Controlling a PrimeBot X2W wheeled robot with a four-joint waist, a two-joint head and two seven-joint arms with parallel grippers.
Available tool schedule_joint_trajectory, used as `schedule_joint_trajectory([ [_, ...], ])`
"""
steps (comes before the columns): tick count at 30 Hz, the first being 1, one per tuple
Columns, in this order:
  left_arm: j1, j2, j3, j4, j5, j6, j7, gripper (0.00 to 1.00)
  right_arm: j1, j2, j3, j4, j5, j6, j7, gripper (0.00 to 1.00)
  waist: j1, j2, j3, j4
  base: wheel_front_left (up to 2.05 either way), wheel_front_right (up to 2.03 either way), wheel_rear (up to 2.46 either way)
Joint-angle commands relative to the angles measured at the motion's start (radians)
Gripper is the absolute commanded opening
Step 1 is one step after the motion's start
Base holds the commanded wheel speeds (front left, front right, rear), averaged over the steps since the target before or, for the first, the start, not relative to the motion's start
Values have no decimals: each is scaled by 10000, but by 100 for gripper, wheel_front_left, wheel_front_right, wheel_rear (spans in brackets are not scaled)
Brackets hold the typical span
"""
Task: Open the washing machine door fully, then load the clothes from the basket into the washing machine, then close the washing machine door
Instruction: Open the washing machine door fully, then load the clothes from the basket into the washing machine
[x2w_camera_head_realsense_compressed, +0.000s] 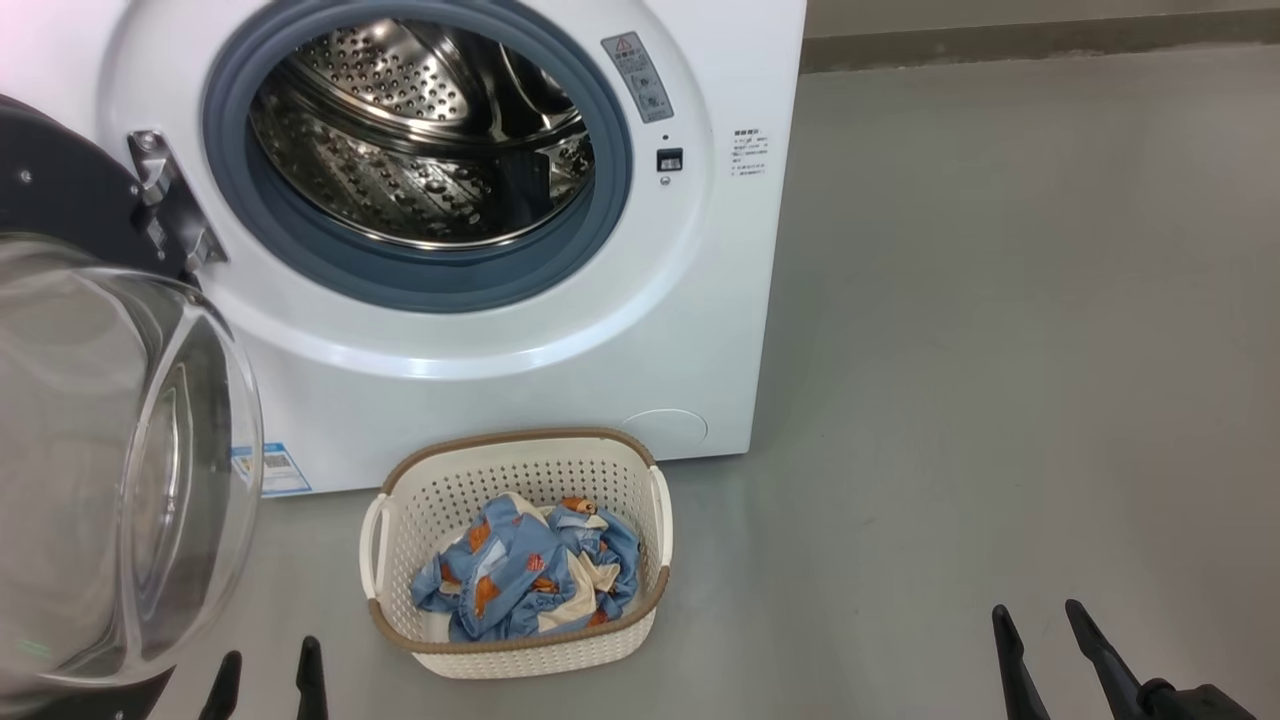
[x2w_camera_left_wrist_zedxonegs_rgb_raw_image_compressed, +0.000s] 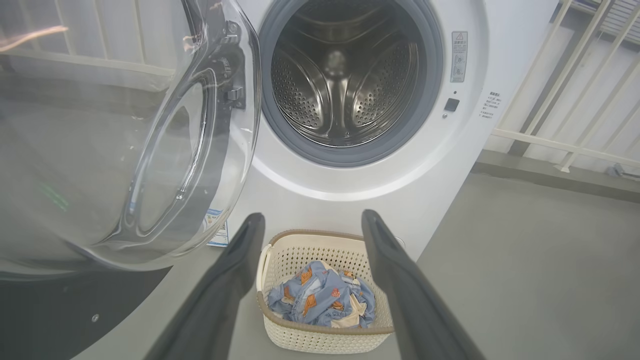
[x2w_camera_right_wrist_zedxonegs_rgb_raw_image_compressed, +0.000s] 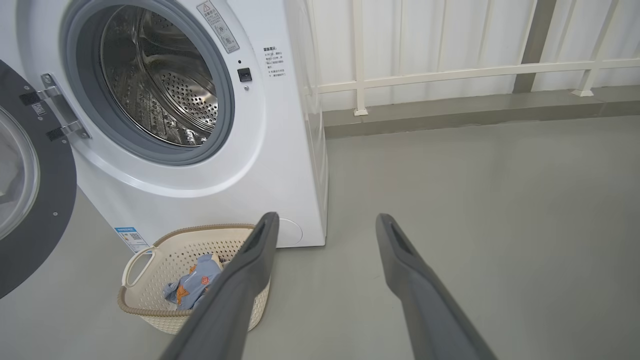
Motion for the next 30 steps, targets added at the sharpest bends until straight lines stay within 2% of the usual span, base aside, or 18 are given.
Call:
schedule_joint_trajectory([
  [1, -124, 96, 396, -143, 170, -49, -63, 100, -119, -122, 208, -259, -170, 62, -120, 100, 0, -1, -51, -6, 0, 0, 0],
  [30, -199, 95, 378, 29, 121, 30, -63, 100, -189, -139, 319, -239, -181, 62, -120, 100, 0, -1, -105, 580, 0, 0, 0],
])
